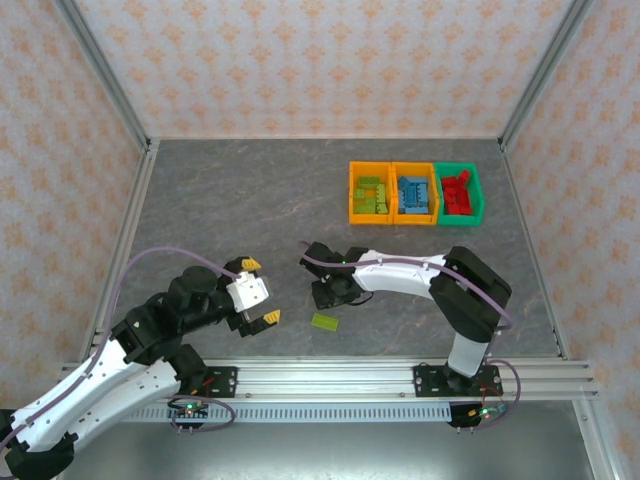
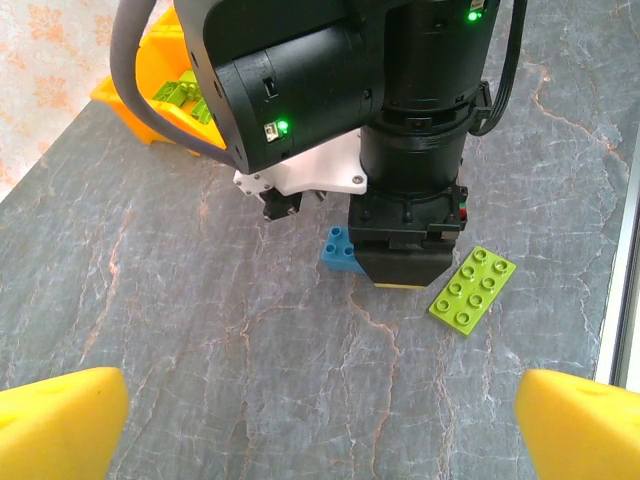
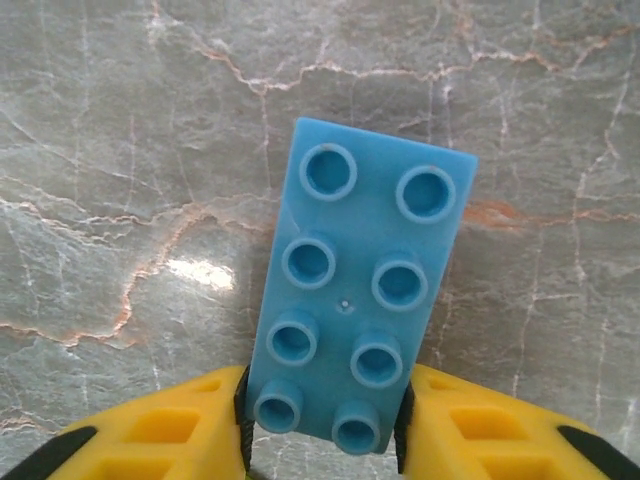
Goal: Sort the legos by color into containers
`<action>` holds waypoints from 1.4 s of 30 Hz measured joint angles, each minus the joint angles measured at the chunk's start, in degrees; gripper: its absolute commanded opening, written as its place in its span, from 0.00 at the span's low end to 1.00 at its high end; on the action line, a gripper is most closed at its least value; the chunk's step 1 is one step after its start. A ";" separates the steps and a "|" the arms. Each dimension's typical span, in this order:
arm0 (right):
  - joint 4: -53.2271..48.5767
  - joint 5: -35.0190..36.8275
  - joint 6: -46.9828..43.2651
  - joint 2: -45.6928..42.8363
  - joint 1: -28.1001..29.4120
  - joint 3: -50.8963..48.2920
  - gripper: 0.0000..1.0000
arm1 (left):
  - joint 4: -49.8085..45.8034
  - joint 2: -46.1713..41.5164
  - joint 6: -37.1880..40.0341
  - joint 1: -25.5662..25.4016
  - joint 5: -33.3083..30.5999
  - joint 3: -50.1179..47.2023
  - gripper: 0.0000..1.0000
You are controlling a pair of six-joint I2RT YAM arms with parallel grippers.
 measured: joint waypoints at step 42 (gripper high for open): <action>-4.79 3.10 -7.48 10.75 -49.13 33.83 0.40 | 5.09 1.55 -9.64 0.07 -15.04 -1.03 1.00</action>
